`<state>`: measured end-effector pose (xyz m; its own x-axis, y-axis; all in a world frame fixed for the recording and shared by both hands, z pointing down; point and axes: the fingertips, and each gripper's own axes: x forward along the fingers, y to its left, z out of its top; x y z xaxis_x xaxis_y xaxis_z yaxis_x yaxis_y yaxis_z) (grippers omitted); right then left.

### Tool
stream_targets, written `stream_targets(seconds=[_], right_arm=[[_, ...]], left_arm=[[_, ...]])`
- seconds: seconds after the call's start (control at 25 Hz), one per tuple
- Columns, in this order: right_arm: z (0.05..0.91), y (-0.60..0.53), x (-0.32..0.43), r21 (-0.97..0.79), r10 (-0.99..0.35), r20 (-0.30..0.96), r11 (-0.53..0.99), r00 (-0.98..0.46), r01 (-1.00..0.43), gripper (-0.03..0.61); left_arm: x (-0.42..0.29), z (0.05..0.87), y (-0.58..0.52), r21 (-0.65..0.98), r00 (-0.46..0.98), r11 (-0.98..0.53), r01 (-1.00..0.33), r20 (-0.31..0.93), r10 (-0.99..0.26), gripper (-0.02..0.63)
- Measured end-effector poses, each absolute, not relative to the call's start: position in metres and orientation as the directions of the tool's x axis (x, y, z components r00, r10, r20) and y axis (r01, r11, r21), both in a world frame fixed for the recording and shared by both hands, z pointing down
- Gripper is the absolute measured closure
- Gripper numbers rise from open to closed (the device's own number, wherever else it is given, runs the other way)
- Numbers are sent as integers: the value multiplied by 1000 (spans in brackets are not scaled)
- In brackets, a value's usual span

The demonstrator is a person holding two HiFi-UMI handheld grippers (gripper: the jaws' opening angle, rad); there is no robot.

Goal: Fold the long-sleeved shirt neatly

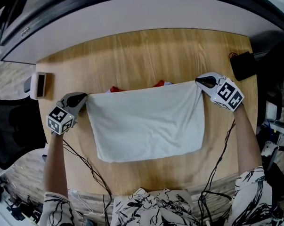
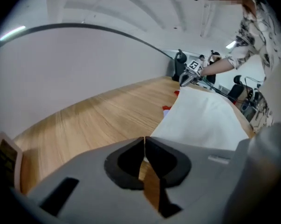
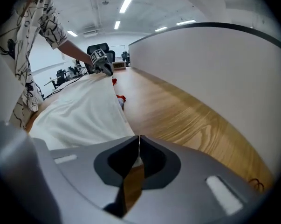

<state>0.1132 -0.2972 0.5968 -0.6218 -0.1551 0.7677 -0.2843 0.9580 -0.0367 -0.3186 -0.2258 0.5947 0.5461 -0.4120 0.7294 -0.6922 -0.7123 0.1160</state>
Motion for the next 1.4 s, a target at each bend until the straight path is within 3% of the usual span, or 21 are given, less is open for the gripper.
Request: stream_targets(seconds=[0.2, 0.24, 0.32, 0.48, 0.64, 0.96, 1.24, 1.4], right_arm=[[603, -309, 119, 17, -275, 783, 906, -558, -424, 522], [600, -312, 121, 15, -303, 771, 888, -561, -459, 462], [585, -313, 126, -18, -359, 721, 845, -593, -534, 357], [542, -280, 139, -133, -436, 607, 769, -665, -625, 347], [529, -198, 148, -183, -431, 607, 742, -668, -645, 319], [548, -44, 164, -252, -394, 687, 659, -611, -709, 258], [582, 0, 145, -184, -306, 742, 763, -596, -620, 292], [581, -11, 141, -107, -371, 729, 769, -575, -631, 455]], left_arm=[[-326, 602, -236, 154, 480, -581, -799, 745, -463, 571], [-329, 600, -239, 158, 474, -557, -815, 735, -484, 515], [-336, 586, -239, 182, 475, -504, -845, 689, -547, 334], [-333, 541, -201, 124, 469, -506, -853, 608, -641, 331], [-309, 516, -127, 84, 461, -516, -853, 586, -666, 327], [-276, 544, 31, 218, 472, -464, -858, 691, -548, 333], [-251, 583, 66, 198, 474, -534, -822, 757, -450, 397], [-250, 596, 69, 134, 408, -523, -842, 791, -455, 453]])
